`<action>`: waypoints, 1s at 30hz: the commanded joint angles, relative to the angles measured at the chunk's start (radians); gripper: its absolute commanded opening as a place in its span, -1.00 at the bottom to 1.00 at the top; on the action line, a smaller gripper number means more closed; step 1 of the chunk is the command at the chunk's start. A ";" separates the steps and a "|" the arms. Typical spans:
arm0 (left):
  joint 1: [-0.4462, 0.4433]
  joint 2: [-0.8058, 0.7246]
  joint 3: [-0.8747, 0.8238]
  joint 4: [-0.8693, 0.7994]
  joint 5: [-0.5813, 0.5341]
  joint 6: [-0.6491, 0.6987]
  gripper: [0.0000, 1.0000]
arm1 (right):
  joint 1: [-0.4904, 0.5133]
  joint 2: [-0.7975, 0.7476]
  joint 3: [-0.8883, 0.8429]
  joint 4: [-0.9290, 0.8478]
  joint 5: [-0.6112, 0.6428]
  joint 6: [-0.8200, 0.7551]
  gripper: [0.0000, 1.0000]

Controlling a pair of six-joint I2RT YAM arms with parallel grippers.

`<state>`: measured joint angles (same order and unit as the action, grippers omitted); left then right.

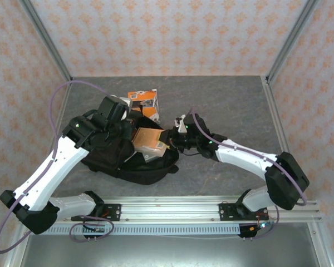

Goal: Pack the student bag

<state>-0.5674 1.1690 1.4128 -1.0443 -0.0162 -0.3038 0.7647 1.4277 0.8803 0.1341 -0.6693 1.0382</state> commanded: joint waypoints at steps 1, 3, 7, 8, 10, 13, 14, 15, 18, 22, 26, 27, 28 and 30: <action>0.004 -0.035 0.053 0.034 -0.040 0.023 -1.00 | 0.012 0.055 0.074 0.104 0.016 0.016 -1.00; 0.004 -0.037 0.063 0.033 -0.041 0.020 -1.00 | 0.013 0.105 0.092 0.115 0.022 0.023 -1.00; 0.005 -0.041 0.089 0.035 -0.051 0.011 -1.00 | 0.024 0.229 0.154 0.147 0.039 0.044 -1.00; 0.006 -0.040 0.097 0.033 -0.055 0.008 -1.00 | 0.029 0.260 0.173 0.153 0.044 0.048 -1.00; 0.005 -0.031 0.110 0.029 -0.057 0.001 -1.00 | 0.048 0.330 0.229 0.166 0.068 0.054 -1.00; 0.005 -0.022 0.109 0.038 -0.046 -0.008 -1.00 | 0.087 0.445 0.353 0.133 0.092 0.041 -1.00; 0.005 -0.019 0.108 0.041 -0.045 -0.009 -1.00 | 0.097 0.479 0.391 0.117 0.105 0.041 -0.96; 0.006 -0.019 0.107 0.043 -0.047 -0.011 -1.00 | 0.108 0.519 0.434 0.104 0.119 0.043 -0.91; 0.014 -0.020 0.104 0.053 -0.071 -0.014 -1.00 | 0.132 0.622 0.556 0.038 0.171 0.046 -0.68; 0.061 -0.031 0.097 0.062 -0.079 -0.019 -1.00 | 0.143 0.684 0.645 -0.021 0.189 0.021 0.07; 0.123 -0.051 0.087 0.056 -0.075 -0.030 -1.00 | 0.143 0.578 0.581 -0.060 0.234 -0.088 0.76; 0.142 -0.065 0.078 0.059 -0.077 -0.032 -1.00 | 0.143 0.542 0.567 -0.087 0.245 -0.126 0.82; 0.158 -0.077 0.070 0.059 -0.081 -0.036 -1.00 | 0.143 0.511 0.556 -0.107 0.246 -0.159 0.84; 0.203 -0.111 0.050 0.061 -0.103 -0.049 -1.00 | 0.143 0.437 0.524 -0.131 0.243 -0.225 0.85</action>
<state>-0.4122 1.1305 1.4574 -1.0527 -0.0467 -0.3225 0.9070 2.0003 1.4326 0.0776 -0.4702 0.9447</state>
